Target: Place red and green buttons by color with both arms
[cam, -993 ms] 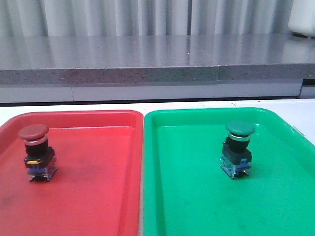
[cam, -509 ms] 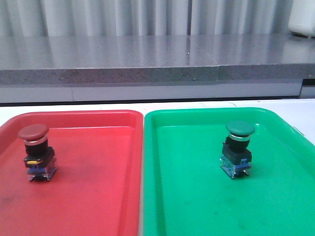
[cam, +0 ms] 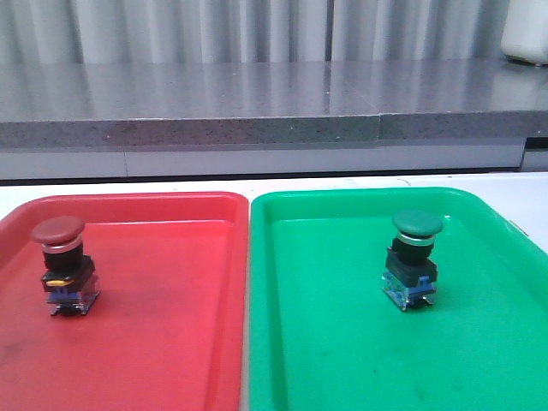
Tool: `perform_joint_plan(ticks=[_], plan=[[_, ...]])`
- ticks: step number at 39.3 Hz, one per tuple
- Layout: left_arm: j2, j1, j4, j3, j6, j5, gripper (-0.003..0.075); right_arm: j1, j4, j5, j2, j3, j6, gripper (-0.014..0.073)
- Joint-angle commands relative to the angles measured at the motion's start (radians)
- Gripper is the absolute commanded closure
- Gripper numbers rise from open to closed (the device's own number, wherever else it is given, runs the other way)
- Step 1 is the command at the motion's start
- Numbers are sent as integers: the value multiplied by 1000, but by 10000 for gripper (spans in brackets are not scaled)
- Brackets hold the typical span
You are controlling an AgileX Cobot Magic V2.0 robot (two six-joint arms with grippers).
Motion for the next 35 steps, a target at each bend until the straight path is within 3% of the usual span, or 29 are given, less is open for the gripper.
perform_joint_plan(ticks=[1, 6, 21, 35], plan=[[-17, -1, -8, 23, -6, -86, 740, -15, -11, -174, -11, 42, -58, 718], [-17, -1, -8, 23, -6, -86, 740, -94, 2, -272, -77, 172, -71, 718], [-17, -1, -8, 23, -6, -86, 740, -409, 42, -209, -140, 349, -71, 718], [-17, -1, -8, 23, -6, -86, 740, -426, 48, -194, -140, 347, -71, 718]])
